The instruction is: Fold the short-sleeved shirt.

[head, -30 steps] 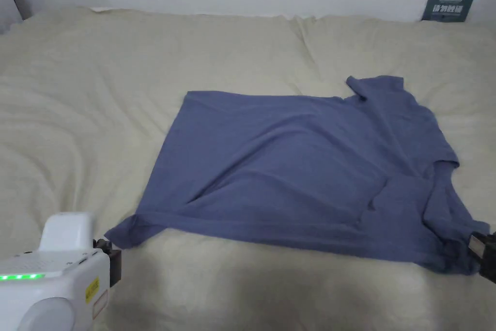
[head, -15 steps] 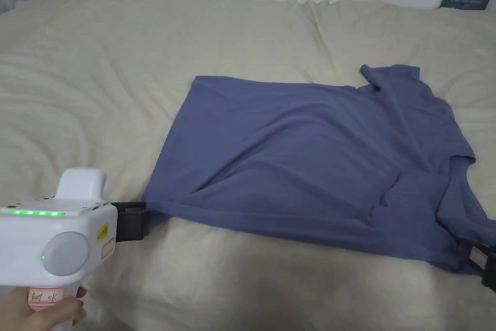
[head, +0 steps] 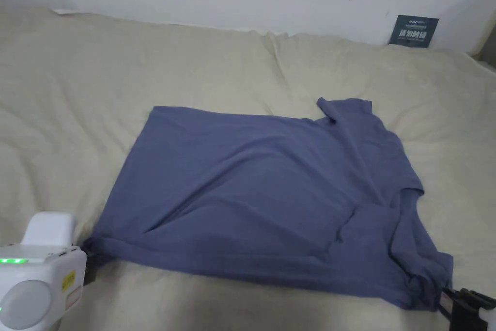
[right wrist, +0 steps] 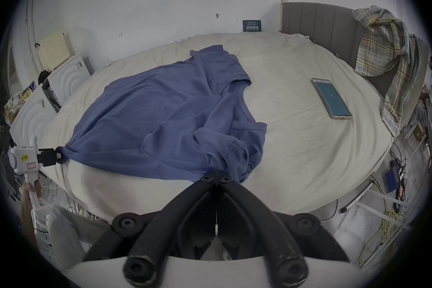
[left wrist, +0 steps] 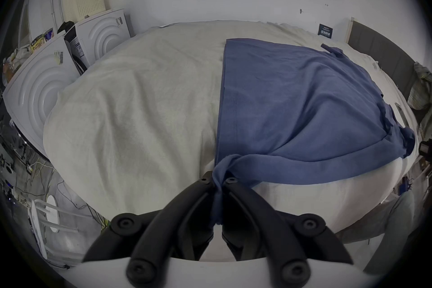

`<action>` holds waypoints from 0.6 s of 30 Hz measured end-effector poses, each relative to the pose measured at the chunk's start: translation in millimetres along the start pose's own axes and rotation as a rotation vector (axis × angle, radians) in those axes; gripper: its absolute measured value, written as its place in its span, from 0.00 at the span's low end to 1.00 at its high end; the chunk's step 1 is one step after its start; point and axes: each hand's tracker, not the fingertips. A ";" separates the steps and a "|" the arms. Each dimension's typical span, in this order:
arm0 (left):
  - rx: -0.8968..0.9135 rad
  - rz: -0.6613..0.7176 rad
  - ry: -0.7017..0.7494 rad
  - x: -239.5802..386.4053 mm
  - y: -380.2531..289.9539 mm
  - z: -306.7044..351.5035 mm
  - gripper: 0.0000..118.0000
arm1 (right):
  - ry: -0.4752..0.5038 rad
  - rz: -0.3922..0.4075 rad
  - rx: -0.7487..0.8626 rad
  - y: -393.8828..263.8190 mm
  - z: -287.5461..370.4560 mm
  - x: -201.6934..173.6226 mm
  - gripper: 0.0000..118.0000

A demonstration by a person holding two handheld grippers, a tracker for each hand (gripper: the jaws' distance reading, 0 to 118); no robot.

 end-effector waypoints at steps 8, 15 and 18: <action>-0.005 0.025 -0.015 -5.9 1.4 6.9 0.03 | 0.016 0.055 -0.015 5.0 -14.2 6.4 0.83; -0.006 0.013 -0.010 -4.8 7.8 10.9 0.03 | -0.054 0.183 -0.046 23.1 -52.9 -2.0 0.73; -0.006 0.010 -0.005 -5.3 8.3 9.1 0.03 | -0.086 0.182 -0.073 25.3 -69.1 1.5 0.03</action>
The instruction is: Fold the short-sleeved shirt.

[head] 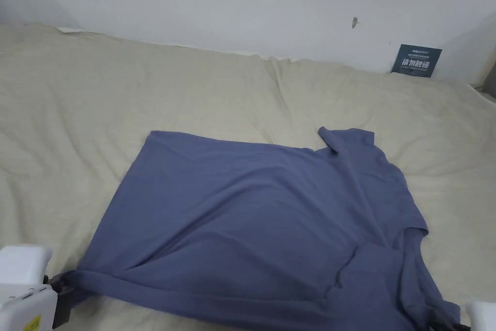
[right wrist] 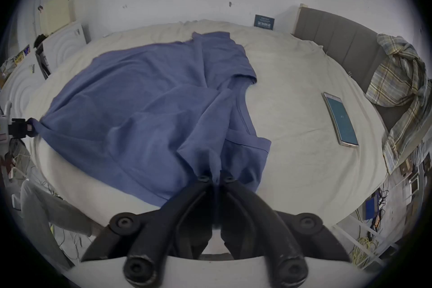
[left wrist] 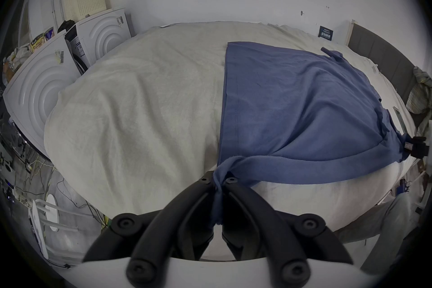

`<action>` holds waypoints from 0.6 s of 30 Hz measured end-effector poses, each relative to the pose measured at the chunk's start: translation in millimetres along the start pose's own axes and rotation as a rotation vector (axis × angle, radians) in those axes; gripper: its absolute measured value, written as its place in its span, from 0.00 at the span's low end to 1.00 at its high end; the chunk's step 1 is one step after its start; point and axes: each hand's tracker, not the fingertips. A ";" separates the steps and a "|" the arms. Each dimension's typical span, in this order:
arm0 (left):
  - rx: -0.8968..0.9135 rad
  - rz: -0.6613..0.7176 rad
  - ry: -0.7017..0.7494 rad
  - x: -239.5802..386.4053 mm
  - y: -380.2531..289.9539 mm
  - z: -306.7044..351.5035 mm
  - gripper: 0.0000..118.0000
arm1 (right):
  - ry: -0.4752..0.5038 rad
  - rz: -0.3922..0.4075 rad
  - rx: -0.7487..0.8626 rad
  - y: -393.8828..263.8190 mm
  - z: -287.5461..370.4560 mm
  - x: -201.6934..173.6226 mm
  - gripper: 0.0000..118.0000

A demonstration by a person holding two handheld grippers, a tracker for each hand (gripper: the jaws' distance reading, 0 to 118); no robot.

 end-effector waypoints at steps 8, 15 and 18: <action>-0.008 -0.008 0.010 2.1 4.9 3.1 0.03 | 0.039 -0.040 0.007 6.8 14.5 9.8 0.02; 0.055 -0.006 -0.003 2.8 52.9 3.7 0.03 | 0.049 -0.093 0.127 61.5 22.6 21.7 0.02; 0.085 0.001 -0.022 4.4 88.8 -12.8 0.03 | 0.045 -0.094 0.154 94.1 8.2 24.0 0.02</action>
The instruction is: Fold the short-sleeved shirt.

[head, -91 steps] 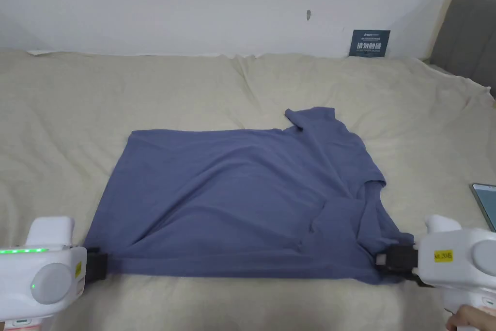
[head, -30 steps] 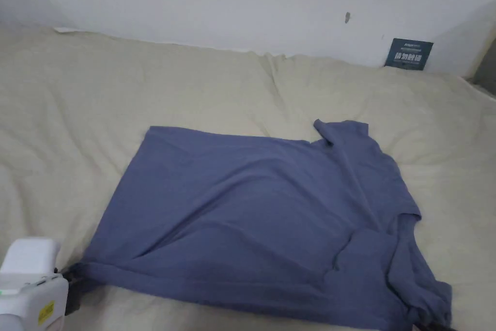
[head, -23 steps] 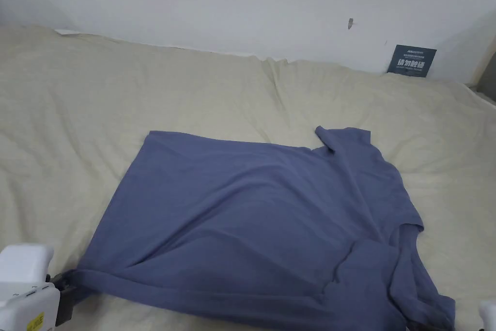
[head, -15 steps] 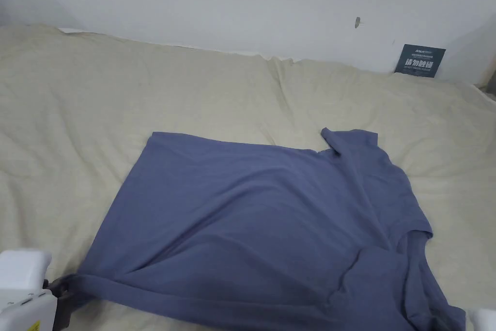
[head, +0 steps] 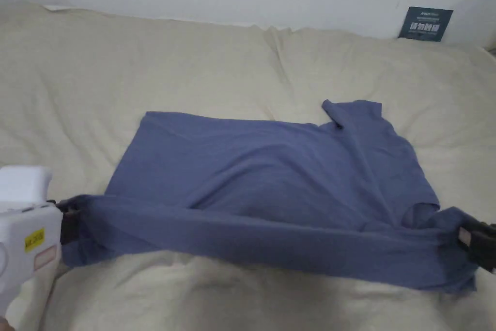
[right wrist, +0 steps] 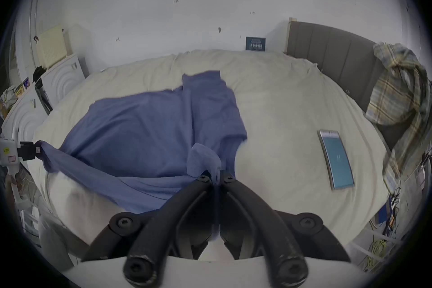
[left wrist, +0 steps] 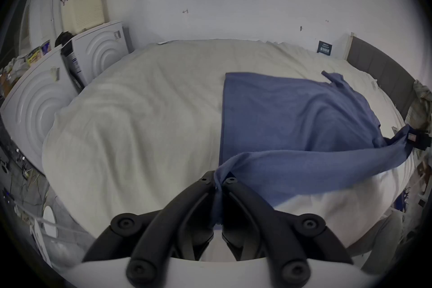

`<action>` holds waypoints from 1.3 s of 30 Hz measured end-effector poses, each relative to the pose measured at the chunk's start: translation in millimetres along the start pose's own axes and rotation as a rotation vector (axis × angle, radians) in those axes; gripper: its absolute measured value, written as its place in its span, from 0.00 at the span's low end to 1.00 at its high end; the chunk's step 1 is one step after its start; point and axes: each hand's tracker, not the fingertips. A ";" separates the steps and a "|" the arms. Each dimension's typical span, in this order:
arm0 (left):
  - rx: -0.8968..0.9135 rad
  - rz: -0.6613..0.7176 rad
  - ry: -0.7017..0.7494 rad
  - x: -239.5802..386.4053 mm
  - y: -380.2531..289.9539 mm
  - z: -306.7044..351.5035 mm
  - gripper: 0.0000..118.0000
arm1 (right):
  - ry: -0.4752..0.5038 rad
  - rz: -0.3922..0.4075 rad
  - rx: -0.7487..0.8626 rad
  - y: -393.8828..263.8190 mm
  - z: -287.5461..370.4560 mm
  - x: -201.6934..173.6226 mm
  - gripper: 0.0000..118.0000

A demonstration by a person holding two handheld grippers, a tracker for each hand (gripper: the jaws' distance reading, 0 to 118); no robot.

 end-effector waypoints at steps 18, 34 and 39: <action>-0.132 0.075 -0.076 5.7 60.0 -102.6 0.86 | 0.019 -0.116 -0.126 27.1 -115.9 5.9 0.88; -0.078 0.115 -0.065 -1.1 -42.1 12.9 0.02 | 0.170 -0.060 -0.020 -44.8 4.3 -37.6 0.00; -0.131 0.175 -0.065 -10.6 -55.5 -4.5 0.00 | 0.169 -0.075 -0.085 -64.4 -7.1 -41.5 0.00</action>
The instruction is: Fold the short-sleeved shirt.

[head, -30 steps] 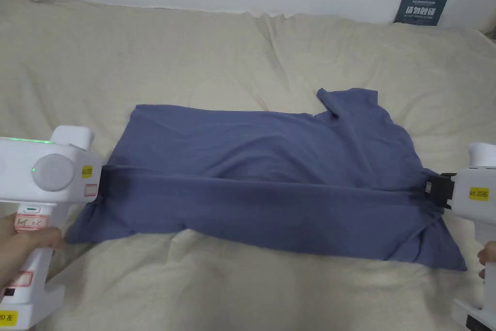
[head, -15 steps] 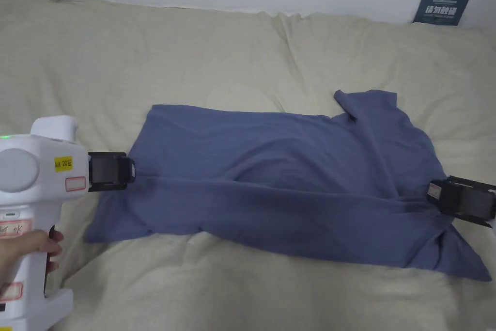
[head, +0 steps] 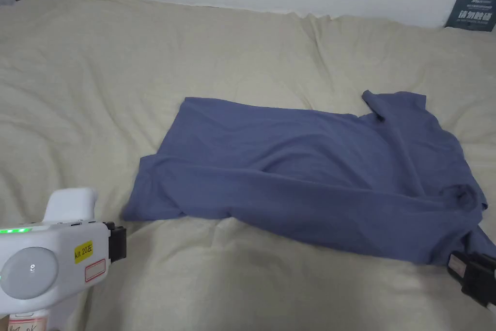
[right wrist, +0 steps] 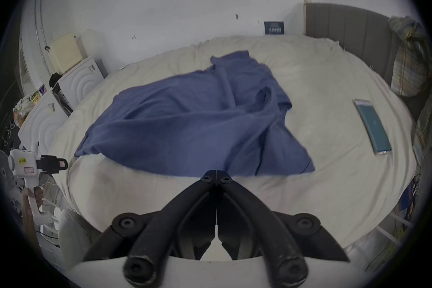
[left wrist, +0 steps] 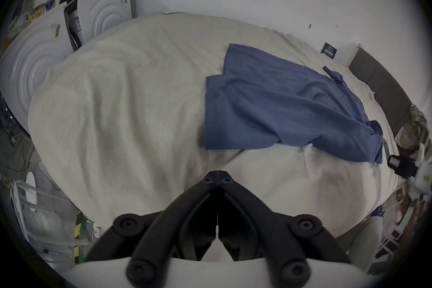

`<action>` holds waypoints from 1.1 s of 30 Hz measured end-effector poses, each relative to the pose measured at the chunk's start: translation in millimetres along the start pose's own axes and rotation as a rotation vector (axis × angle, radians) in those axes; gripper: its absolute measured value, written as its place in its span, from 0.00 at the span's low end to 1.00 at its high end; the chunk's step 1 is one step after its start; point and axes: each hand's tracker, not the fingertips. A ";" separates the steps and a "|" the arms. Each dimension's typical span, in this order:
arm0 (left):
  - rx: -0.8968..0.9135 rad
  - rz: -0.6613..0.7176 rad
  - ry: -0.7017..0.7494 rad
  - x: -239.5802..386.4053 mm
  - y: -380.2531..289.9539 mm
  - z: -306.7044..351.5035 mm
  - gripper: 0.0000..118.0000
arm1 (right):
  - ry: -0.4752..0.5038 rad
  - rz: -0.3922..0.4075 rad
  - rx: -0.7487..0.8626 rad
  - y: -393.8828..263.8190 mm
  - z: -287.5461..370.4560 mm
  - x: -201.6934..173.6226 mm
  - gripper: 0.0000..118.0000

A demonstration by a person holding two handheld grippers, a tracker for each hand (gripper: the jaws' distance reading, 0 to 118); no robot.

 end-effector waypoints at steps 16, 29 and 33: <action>-0.094 -0.092 0.056 18.0 51.0 -84.5 0.88 | -0.032 -0.042 -0.016 2.4 -1.1 18.0 0.00; -0.002 -0.206 0.119 27.1 57.2 -48.1 0.04 | -0.079 -0.048 -0.027 4.6 -5.4 40.9 0.12; 0.025 -0.210 0.095 33.6 61.5 -31.6 0.04 | -0.115 -0.034 -0.048 9.9 -10.7 51.9 0.88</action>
